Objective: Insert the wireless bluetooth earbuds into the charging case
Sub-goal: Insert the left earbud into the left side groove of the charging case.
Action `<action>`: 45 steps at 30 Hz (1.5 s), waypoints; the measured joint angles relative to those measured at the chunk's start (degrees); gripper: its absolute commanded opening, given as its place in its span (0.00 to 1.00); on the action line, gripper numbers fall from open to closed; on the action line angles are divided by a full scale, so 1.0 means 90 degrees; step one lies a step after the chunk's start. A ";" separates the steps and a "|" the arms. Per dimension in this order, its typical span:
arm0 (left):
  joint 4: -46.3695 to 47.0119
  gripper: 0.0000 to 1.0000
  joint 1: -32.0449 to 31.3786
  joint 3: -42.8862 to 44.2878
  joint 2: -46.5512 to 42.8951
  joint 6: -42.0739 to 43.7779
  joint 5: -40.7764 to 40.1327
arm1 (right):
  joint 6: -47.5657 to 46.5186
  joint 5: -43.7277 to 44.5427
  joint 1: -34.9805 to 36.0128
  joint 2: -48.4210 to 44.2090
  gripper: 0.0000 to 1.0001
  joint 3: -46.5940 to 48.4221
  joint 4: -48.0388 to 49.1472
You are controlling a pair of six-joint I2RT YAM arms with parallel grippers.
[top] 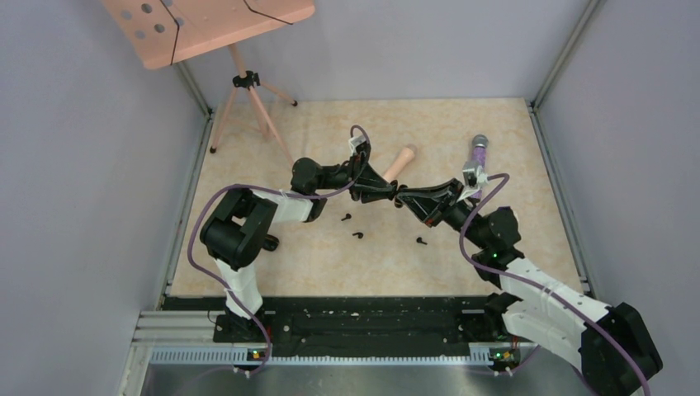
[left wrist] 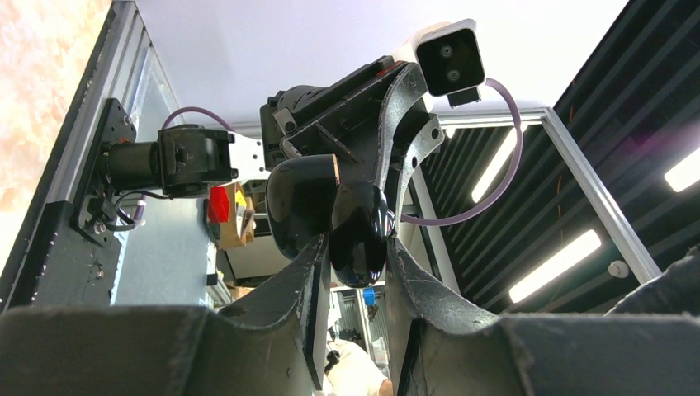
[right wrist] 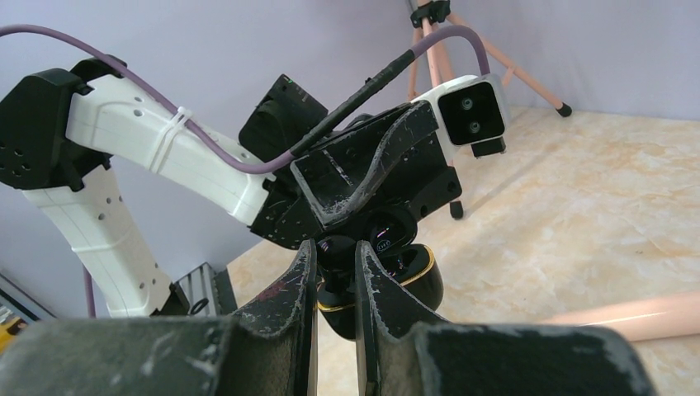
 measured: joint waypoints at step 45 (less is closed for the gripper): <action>-0.0413 0.00 0.0015 -0.0223 0.0002 0.0743 0.0187 | -0.0731 0.1676 0.0027 -0.1511 0.89 0.1338 -0.3874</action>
